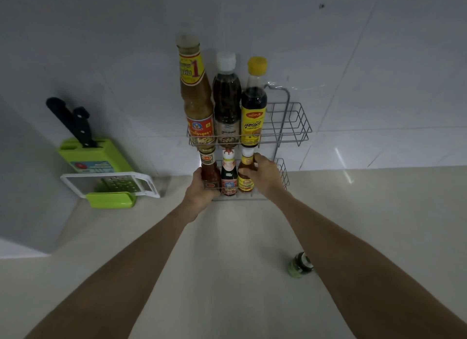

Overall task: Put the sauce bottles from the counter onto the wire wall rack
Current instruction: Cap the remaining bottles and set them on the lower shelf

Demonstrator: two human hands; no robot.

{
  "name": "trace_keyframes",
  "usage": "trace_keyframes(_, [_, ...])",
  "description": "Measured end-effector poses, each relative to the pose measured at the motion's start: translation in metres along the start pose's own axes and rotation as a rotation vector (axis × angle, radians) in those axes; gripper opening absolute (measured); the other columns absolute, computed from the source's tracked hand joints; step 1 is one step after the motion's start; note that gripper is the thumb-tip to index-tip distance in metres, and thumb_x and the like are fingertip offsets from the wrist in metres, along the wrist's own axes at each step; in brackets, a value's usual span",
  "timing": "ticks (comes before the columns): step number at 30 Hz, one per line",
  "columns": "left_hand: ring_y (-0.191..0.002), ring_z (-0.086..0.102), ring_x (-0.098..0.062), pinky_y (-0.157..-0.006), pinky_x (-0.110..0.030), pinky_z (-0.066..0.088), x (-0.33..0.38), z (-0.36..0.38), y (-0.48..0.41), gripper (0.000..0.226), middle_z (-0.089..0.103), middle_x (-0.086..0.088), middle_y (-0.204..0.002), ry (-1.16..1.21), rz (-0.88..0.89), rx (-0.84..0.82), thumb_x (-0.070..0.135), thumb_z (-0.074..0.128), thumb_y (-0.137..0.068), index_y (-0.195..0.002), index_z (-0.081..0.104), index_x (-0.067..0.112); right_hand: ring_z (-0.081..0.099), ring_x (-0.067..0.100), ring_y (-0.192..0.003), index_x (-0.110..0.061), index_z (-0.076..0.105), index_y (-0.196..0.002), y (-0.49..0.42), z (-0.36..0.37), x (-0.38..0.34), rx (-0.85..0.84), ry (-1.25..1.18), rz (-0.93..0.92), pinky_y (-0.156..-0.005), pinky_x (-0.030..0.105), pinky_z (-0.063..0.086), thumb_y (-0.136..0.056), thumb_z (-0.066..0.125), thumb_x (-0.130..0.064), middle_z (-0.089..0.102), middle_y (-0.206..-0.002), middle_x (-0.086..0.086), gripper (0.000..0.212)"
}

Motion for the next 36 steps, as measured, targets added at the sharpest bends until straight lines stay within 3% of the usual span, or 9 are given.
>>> trace_keyframes(7, [-0.12,0.046,-0.02,-0.095,-0.032,0.039,0.002,0.002,-0.001,0.089,0.049,0.004,-0.122,-0.045,-0.002,-0.067,0.001,0.075,-0.072,-0.144,0.026,0.019,0.061,0.031,-0.103,-0.005,0.056,-0.114,0.004,0.017,0.013,-0.073,0.029,0.056,-0.076,0.028,0.042,-0.087,0.067,-0.027,0.067,-0.111,0.015,0.036])
trace_keyframes(10, [-0.121,0.044,-0.018,-0.092,-0.028,0.035,0.012,0.007,0.009,0.089,0.043,0.005,-0.124,-0.035,0.014,-0.102,0.0,0.072,-0.077,-0.147,0.019,0.016,0.056,0.035,-0.118,-0.007,0.044,-0.133,0.014,0.021,0.01,-0.185,-0.004,0.069,-0.092,0.037,0.045,-0.094,0.059,-0.025,0.061,-0.127,0.017,0.046])
trace_keyframes(13, [-0.126,0.045,-0.024,-0.091,-0.026,0.033,0.02,0.009,0.03,0.088,0.046,0.0,-0.132,-0.039,0.033,0.012,0.012,0.072,-0.082,-0.149,0.014,0.013,0.046,0.032,-0.131,-0.005,0.03,-0.146,0.035,-0.004,0.018,-0.125,-0.086,0.104,-0.105,0.038,0.037,-0.098,0.051,-0.015,0.049,-0.143,0.016,0.054])
trace_keyframes(17, [-0.131,0.044,-0.021,-0.091,-0.016,0.032,0.019,0.032,0.064,0.077,0.043,-0.005,-0.147,-0.073,0.203,0.071,-0.002,0.059,-0.086,-0.15,0.02,0.018,0.065,0.023,-0.108,-0.011,0.061,-0.121,0.08,-0.072,0.055,0.122,-0.144,0.066,-0.098,0.032,0.049,-0.09,0.051,0.005,0.068,-0.117,0.006,0.036])
trace_keyframes(22, [-0.147,0.022,-0.019,-0.11,-0.024,0.031,-0.014,0.111,0.102,0.079,0.023,0.002,-0.16,-0.272,0.218,-0.219,-0.002,0.06,-0.084,-0.151,0.024,0.022,0.067,0.02,-0.099,-0.012,0.069,-0.11,0.164,-0.107,0.124,0.09,0.038,0.175,-0.091,0.024,0.05,-0.074,0.044,0.019,0.072,-0.109,0.007,0.053])
trace_keyframes(26, [-0.15,0.01,-0.019,-0.118,-0.036,0.026,-0.031,0.178,0.129,0.087,0.012,0.001,-0.162,-0.357,0.171,-0.507,0.007,0.069,-0.083,-0.152,0.019,0.017,0.05,0.029,-0.125,-0.019,0.055,-0.132,0.21,-0.071,0.178,-0.264,0.298,0.216,-0.104,0.035,0.04,-0.082,0.061,-0.007,0.055,-0.138,0.006,0.052])
trace_keyframes(30, [-0.147,0.023,-0.023,-0.115,-0.031,0.026,-0.042,0.212,0.132,0.089,0.024,-0.004,-0.159,-0.413,0.156,-0.553,0.015,0.078,-0.077,-0.149,0.026,0.016,0.045,0.032,-0.122,-0.022,0.05,-0.137,0.228,-0.054,0.2,-0.283,0.395,0.222,-0.099,0.035,0.039,-0.085,0.067,-0.024,0.052,-0.138,0.006,0.055])
trace_keyframes(33, [-0.136,0.042,-0.027,-0.096,-0.021,0.033,-0.039,0.225,0.13,0.068,0.047,-0.008,-0.144,-0.369,0.165,-0.502,0.012,0.077,-0.078,-0.138,0.044,0.01,0.052,0.034,-0.111,-0.019,0.058,-0.128,0.227,-0.057,0.198,-0.199,0.406,0.176,-0.09,0.036,0.044,-0.084,0.066,-0.019,0.06,-0.124,0.009,0.044])
trace_keyframes(36, [-0.112,0.059,-0.027,-0.09,-0.03,0.047,-0.038,0.228,0.128,0.048,0.064,-0.009,-0.12,-0.337,0.169,-0.45,0.017,0.075,-0.079,-0.122,0.055,0.012,0.062,0.034,-0.099,-0.011,0.066,-0.118,0.218,-0.07,0.191,-0.123,0.22,0.131,-0.085,0.033,0.048,-0.077,0.069,-0.007,0.062,-0.111,0.014,0.041])
Point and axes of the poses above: each hand's wrist, its own y-axis away from the middle knuckle, its own z-axis out of the palm, x = y × z, the point moved 9 cm from there along -y, towards the middle knuckle
